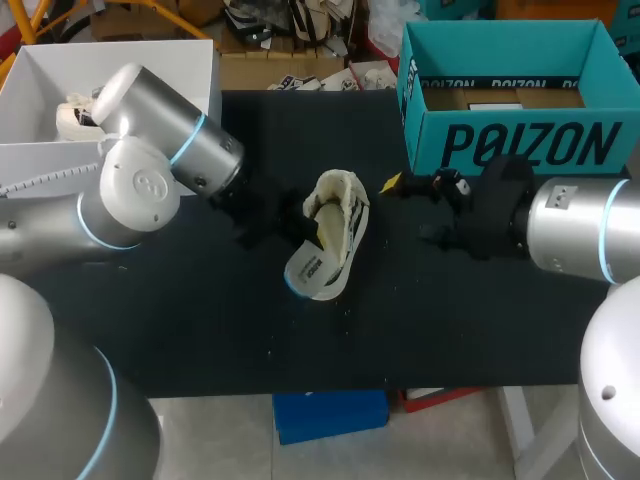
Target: Take the shoe out of the shoebox, open the shoe tongue, remove and reinsert the insole, then place the shoe into the shoebox
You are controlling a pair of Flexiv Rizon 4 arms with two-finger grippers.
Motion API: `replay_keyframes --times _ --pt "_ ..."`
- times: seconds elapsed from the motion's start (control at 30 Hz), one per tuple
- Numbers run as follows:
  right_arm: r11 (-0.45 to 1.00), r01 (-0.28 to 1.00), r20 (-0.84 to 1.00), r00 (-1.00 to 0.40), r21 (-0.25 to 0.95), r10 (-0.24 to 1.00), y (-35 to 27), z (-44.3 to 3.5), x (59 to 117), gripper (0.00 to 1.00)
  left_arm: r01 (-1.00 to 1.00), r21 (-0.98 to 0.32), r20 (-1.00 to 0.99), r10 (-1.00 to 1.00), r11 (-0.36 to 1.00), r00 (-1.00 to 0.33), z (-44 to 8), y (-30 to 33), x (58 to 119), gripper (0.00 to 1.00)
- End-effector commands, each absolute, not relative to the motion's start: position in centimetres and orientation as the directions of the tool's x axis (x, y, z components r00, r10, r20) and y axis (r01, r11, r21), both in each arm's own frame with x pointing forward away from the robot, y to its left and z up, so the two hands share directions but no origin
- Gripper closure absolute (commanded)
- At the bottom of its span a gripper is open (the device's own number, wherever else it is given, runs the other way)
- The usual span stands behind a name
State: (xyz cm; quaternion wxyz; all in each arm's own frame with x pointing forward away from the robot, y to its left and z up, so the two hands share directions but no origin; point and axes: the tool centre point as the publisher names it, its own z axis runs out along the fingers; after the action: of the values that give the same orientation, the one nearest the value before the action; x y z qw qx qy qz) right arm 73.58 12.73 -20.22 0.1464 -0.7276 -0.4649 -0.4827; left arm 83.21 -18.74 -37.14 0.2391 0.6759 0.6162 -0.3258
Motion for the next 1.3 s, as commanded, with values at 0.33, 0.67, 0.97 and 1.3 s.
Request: replay_keyframes --times 0.33,0.67,0.97,1.3 --pt "-0.507 0.836 0.846 0.102 0.212 0.523 12.2 -20.5 73.5 0.00 0.995 -0.052 -0.713 0.700 -0.084 0.022 -38.4 -20.4 86.1 1.00" --pt "-0.507 0.836 0.846 0.102 0.212 0.523 12.2 -20.5 73.5 0.00 0.998 -0.029 -0.685 0.728 -0.063 0.026 -38.5 -20.2 86.7 0.69" --pt "-0.507 0.836 0.846 0.102 0.212 0.523 12.2 -20.5 73.5 0.00 0.996 -0.021 -0.695 0.718 -0.085 0.047 -36.8 -19.2 85.4 0.54" --pt "-0.507 0.836 0.846 0.102 0.212 0.523 12.2 -20.5 73.5 0.00 0.987 -0.025 -0.710 0.698 -0.156 0.093 -35.2 -18.4 82.9 0.55"
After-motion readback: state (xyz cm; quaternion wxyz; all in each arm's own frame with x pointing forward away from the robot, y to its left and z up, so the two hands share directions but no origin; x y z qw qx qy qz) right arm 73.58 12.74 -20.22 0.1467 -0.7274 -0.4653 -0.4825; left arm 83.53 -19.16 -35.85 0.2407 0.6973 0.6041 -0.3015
